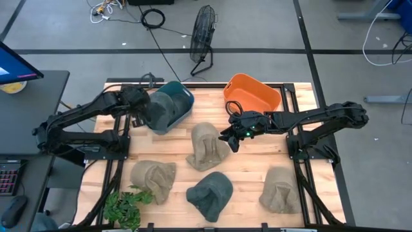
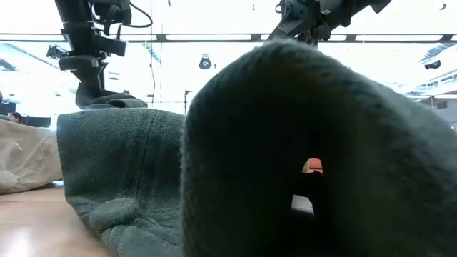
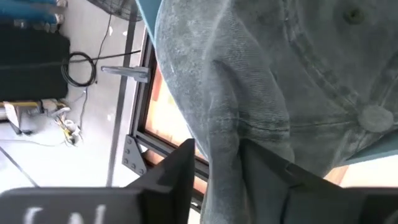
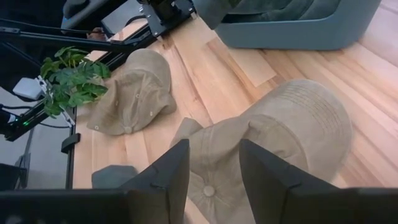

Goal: Pick & Place hat
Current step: Put the top black cap into the blue bin

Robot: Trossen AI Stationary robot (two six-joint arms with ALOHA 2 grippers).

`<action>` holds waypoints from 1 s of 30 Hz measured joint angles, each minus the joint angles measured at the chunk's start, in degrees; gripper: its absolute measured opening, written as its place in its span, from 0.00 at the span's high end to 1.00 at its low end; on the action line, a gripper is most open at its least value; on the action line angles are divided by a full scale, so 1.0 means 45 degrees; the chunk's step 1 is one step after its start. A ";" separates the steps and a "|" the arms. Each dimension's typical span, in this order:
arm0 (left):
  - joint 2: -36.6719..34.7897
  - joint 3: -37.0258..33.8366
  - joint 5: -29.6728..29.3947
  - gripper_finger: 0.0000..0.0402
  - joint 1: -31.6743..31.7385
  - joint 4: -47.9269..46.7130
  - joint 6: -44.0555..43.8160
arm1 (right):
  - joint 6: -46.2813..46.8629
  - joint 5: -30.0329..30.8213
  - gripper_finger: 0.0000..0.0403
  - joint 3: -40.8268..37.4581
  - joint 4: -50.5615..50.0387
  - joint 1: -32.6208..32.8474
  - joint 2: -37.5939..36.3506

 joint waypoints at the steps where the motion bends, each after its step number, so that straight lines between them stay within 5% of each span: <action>1: 0.0000 0.0109 0.0005 0.62 -0.0029 0.0002 -0.0287 | -0.0004 0.0000 0.65 0.0000 0.0001 0.0000 0.0000; 8: -0.0001 0.2159 0.0825 0.51 -0.0775 -0.0079 -0.1939 | 0.0000 0.0000 0.65 0.0000 0.0005 0.0000 0.0005; 15: -0.0001 0.3191 0.4003 0.51 -0.1285 0.0902 -0.9036 | -0.0005 0.0000 0.65 0.0000 0.0010 0.0000 0.0005; 23: 0.0899 0.1287 0.3931 0.56 -0.2766 0.4351 -1.2459 | -0.0039 0.0002 0.65 0.0000 0.0005 0.0000 0.0005; 30: 0.2563 0.0445 0.2207 0.54 -0.3446 0.4000 -1.3877 | -0.0042 0.0000 0.65 -0.0005 -0.0003 0.0000 0.0005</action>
